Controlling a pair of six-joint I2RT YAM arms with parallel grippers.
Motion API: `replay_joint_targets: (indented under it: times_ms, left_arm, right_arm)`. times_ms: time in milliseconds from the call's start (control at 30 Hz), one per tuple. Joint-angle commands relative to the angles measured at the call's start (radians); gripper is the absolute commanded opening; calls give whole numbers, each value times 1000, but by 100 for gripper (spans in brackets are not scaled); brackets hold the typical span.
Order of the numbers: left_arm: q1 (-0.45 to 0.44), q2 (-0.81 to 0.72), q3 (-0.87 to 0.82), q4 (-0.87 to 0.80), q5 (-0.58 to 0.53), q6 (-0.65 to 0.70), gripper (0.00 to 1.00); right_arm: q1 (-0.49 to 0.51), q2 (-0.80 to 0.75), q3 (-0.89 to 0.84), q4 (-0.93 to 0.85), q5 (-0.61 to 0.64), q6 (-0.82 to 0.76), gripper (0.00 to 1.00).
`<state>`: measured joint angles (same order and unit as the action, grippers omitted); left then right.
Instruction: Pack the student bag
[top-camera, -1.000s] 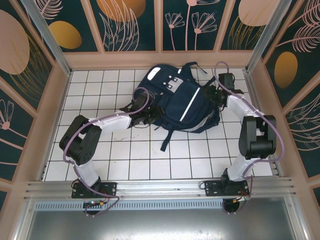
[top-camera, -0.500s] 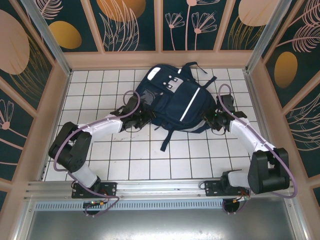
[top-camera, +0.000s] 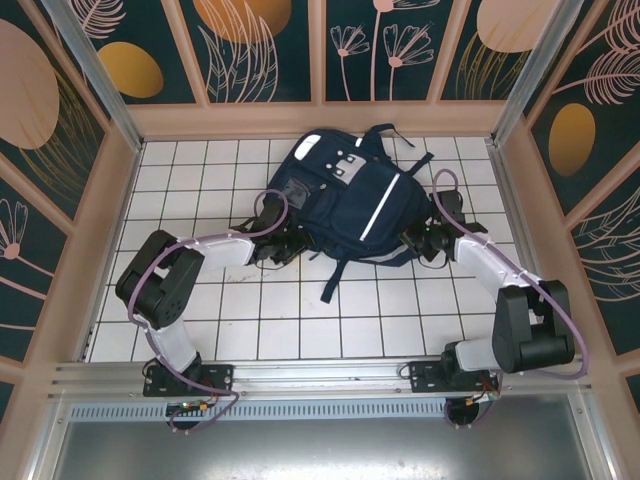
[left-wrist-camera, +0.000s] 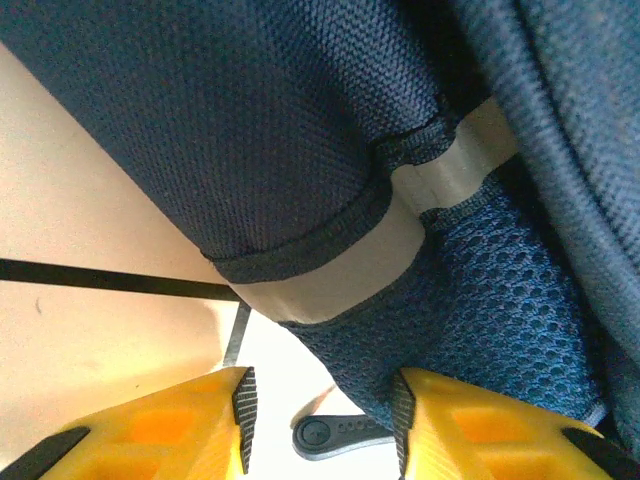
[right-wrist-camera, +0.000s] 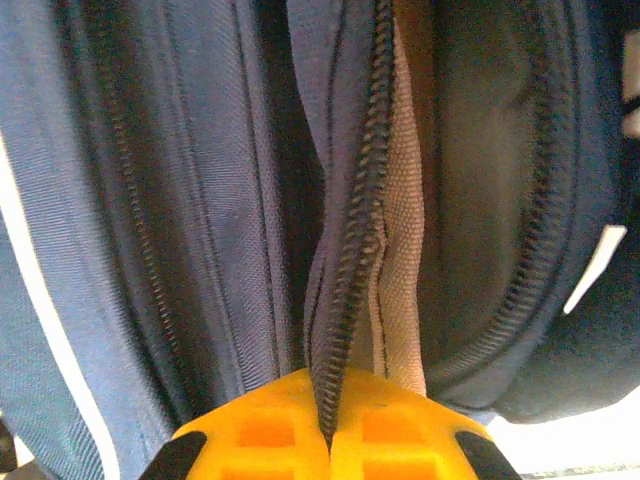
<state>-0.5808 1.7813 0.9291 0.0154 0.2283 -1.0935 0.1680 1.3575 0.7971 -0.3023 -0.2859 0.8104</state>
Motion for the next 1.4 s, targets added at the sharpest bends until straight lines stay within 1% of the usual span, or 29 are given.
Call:
replay_joint_targets:
  times_ms: [0, 100, 200, 267, 433, 467, 500, 533, 567, 633, 700, 833, 900, 967, 1100, 1167, 1367]
  left_arm:
    - [9, 15, 5, 34, 5, -6, 42]
    - [13, 32, 7, 38, 9, -7, 42]
    - [15, 39, 5, 43, 3, -8, 42]
    - [18, 44, 5, 47, 2, -7, 42]
    - [23, 9, 5, 56, -8, -11, 42]
    - [23, -10, 4, 57, -15, -8, 42]
    - [24, -31, 7, 52, -23, -3, 43]
    - [24, -44, 15, 39, -27, 6, 43]
    - [22, -59, 31, 23, -30, 21, 43]
    - [22, -89, 72, -3, -19, 54, 43]
    - [15, -104, 122, -39, -12, 104, 43]
    - [-24, -92, 270, -184, -67, 259, 41]
    - [-44, -74, 346, -233, -78, 334, 39]
    - [-67, -20, 449, -278, -68, 408, 37]
    - [-130, 61, 634, -351, -50, 576, 36]
    - [-158, 101, 709, -376, -49, 637, 35]
    - [-212, 234, 889, -453, -70, 750, 36]
  right_arm:
    - [-24, -95, -3, 226, -87, -17, 0]
    - [-56, -134, -8, 370, -167, -17, 0]
    - [-73, -132, 6, 490, -267, -17, 0]
    - [-81, -121, 24, 522, -316, -23, 0]
    - [-104, -123, 0, 555, -332, -42, 0]
    - [-114, -130, -19, 590, -356, -35, 0]
    - [-123, -145, -53, 661, -387, -11, 0]
    - [-129, -157, -79, 714, -398, 13, 0]
    - [-130, -167, -89, 725, -394, 17, 0]
    - [-128, -164, -66, 641, -366, -19, 0]
    - [-129, -159, -59, 601, -361, -46, 0]
    - [-128, -165, -88, 614, -371, -40, 0]
    - [-128, -165, -99, 621, -376, -35, 0]
    - [-128, -166, -108, 629, -386, -33, 0]
    - [-126, -166, -115, 625, -391, -28, 0]
    - [-126, -165, -115, 621, -391, -28, 0]
    - [-124, -161, -113, 612, -391, -29, 0]
